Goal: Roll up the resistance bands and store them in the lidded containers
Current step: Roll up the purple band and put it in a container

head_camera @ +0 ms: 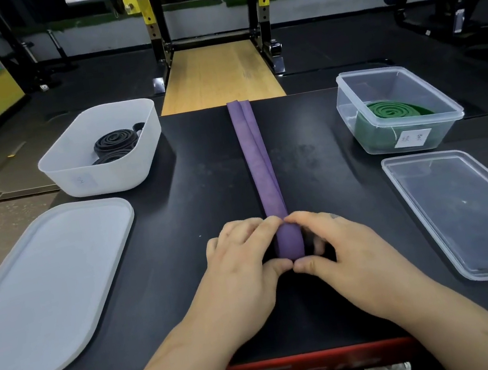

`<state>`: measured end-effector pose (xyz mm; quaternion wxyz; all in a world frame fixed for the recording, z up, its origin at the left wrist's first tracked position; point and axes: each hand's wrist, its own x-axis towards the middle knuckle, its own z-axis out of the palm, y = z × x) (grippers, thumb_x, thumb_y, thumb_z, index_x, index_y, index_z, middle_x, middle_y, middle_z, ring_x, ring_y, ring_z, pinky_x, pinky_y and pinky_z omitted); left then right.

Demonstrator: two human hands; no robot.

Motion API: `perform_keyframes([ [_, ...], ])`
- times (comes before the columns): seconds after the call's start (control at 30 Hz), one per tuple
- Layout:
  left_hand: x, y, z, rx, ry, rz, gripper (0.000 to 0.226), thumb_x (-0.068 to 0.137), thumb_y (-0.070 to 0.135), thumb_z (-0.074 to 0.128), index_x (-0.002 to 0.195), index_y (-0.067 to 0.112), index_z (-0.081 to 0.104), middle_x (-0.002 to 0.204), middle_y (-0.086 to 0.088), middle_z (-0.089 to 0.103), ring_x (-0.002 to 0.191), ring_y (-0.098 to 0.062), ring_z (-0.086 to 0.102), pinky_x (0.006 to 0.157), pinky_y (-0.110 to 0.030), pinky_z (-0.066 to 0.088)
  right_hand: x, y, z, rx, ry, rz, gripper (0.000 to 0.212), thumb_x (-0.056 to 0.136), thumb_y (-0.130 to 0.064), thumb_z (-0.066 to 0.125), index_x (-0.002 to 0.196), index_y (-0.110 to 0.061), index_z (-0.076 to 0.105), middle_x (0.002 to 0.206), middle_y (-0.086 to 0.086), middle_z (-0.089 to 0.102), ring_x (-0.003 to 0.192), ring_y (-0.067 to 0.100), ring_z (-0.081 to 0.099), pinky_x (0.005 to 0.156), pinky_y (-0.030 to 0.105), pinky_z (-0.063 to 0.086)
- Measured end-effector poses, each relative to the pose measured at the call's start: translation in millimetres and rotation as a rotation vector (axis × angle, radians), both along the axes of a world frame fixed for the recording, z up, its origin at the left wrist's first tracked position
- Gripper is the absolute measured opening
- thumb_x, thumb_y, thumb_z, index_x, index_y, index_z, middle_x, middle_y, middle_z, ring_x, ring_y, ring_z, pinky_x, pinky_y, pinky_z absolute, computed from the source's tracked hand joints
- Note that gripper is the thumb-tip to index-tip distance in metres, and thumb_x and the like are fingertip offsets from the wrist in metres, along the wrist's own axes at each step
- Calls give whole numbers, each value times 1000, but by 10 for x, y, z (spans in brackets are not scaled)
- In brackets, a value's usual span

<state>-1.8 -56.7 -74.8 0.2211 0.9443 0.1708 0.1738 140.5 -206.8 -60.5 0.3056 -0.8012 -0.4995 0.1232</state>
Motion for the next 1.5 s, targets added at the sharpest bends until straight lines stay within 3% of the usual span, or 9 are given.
perform_keyframes([
  [0.27, -243, -128, 89, -46, -9, -92, 50, 96, 56, 45, 139, 32, 51, 117, 29, 42, 113, 13, 31, 104, -18, 26, -61, -180, 82, 30, -50, 143, 40, 88, -63, 56, 124, -46, 58, 91, -17, 54, 93, 8, 58, 82, 31, 49],
  [0.37, -347, -195, 56, -68, 5, -81, 57, 93, 65, 38, 144, 39, 45, 126, 35, 37, 125, 13, 31, 110, -19, 25, -106, -245, 64, 17, -33, 157, 45, 87, -65, 53, 127, -45, 58, 94, -19, 53, 96, 7, 57, 83, 29, 49],
  [0.5, -370, -195, 78, -90, 5, -33, 58, 91, 64, 52, 144, 53, 32, 135, 41, 33, 130, 16, 26, 108, -15, 26, -87, -197, 15, 17, -42, 148, 50, 90, -66, 50, 131, -40, 60, 94, -17, 53, 96, 6, 57, 83, 31, 49],
  [0.63, -311, -157, 107, -80, -5, -23, 48, 95, 53, 61, 139, 47, 46, 121, 44, 38, 122, 26, 23, 109, -18, 26, -73, -215, -10, 33, -11, 109, 58, 85, -70, 55, 138, -46, 52, 102, -20, 55, 100, 5, 57, 83, 18, 44],
  [0.73, -252, -119, 96, -67, -11, -12, 51, 95, 59, 49, 144, 42, 46, 128, 31, 45, 126, 18, 26, 113, -28, 26, -68, -217, 1, 44, 22, 80, 55, 84, -56, 72, 135, -51, 51, 109, -22, 59, 102, 5, 59, 83, 12, 41],
  [0.87, -268, -101, 45, -100, 84, 9, 65, 90, 66, 54, 147, 53, 25, 143, 24, 40, 134, -5, 31, 114, -29, 26, -42, -130, -11, 65, -14, 41, 45, 92, -53, 61, 137, -49, 55, 97, -18, 59, 96, 3, 59, 78, 13, 41],
  [1.1, -151, -45, 81, -21, 36, -6, 61, 93, 64, 42, 149, 40, 37, 138, 22, 48, 134, 5, 27, 110, -24, 20, -48, -108, 32, 8, 4, 46, 58, 90, -47, 72, 141, -53, 45, 103, -28, 50, 96, -3, 53, 78, 8, 39],
  [1.27, -133, -29, 111, -39, 44, -30, 67, 93, 51, 63, 152, 44, 30, 138, 31, 38, 134, 11, 24, 108, -15, 15, -33, -37, 16, 8, -14, 33, 58, 95, -51, 60, 150, -48, 42, 93, -18, 52, 93, 2, 55, 77, 12, 41],
  [1.5, -58, -35, 165, -40, 57, -27, 51, 92, 49, 52, 136, 51, 26, 123, 28, 44, 125, 3, 34, 101, -14, 17, 19, -40, 29, -30, 1, 45, 62, 91, -45, 72, 143, -56, 39, 94, -15, 56, 90, 4, 55, 75, 17, 42],
])
